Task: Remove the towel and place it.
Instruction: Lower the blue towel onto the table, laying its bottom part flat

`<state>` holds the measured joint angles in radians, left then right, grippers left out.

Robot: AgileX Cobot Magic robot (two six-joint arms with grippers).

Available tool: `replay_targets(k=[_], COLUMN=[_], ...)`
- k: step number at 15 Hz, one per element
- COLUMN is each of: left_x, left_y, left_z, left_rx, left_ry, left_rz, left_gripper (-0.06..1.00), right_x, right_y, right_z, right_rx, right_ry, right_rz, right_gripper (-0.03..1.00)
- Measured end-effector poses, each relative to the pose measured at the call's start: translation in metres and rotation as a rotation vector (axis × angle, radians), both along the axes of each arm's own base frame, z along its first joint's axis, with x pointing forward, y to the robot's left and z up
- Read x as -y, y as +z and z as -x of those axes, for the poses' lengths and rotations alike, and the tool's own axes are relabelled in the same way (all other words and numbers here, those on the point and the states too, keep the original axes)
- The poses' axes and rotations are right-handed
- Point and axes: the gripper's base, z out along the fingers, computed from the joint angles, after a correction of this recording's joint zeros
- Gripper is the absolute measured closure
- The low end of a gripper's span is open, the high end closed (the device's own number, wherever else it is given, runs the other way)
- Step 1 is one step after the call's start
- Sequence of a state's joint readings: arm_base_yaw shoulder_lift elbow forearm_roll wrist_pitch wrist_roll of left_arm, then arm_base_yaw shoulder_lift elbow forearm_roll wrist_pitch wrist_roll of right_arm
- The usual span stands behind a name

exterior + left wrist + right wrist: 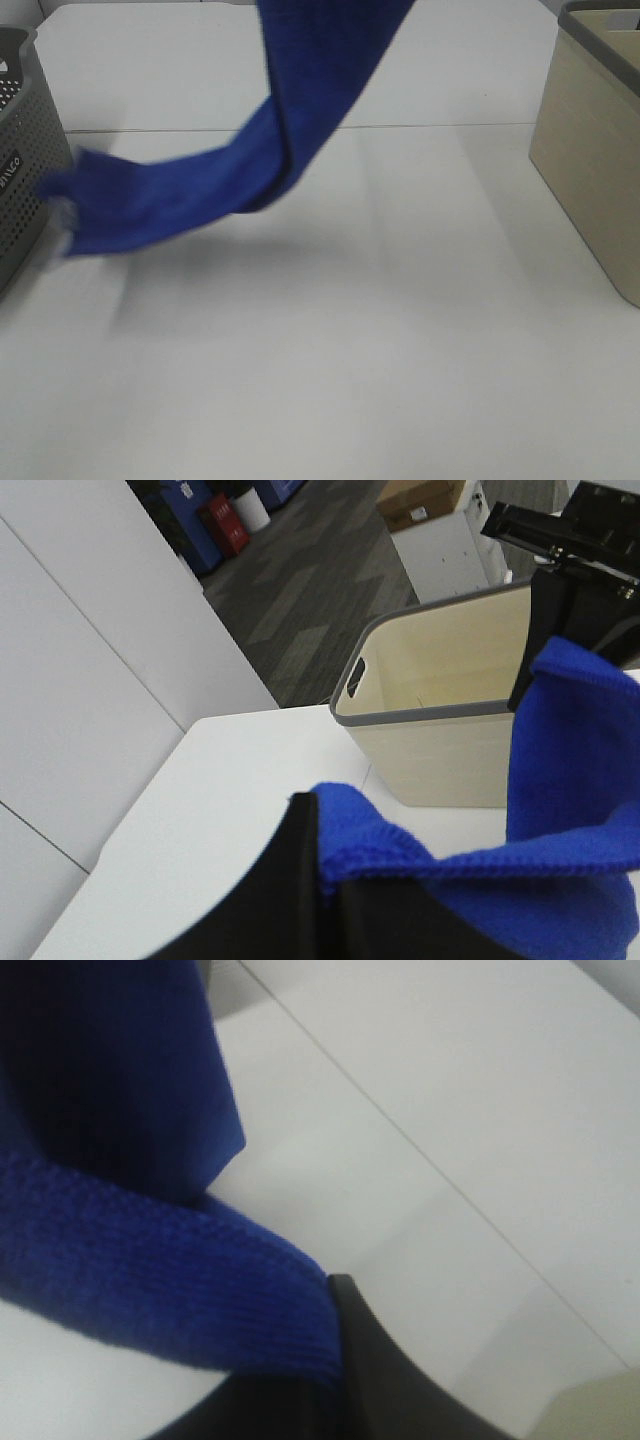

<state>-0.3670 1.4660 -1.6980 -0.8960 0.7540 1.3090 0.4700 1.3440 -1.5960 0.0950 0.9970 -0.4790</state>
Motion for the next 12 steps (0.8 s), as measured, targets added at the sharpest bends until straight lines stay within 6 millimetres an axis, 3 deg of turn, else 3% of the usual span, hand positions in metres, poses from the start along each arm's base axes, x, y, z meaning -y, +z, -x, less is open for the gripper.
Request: replay_targets(k=[3, 7, 12], left_x=[0.013, 0.012, -0.002], left_y=[0.006, 0.006, 0.012], left_z=[0.003, 0.002, 0.011], left_rx=[0.047, 0.061, 0.028], left_ry=[0.012, 0.025, 0.137], left_rz=[0.051, 0.048, -0.004], left_gripper=[0.94, 0.94, 0.94], right_x=[0.009, 0.012, 0.014], right_y=[0.04, 0.056, 0.056], right_z=[-0.006, -0.005, -0.006], right_rx=[0.046, 0.079, 0.083], right_ry=[-0.088, -0.11, -0.126], right_rz=[0.071, 0.062, 0.086], right_gripper=[0.95, 0.95, 0.95])
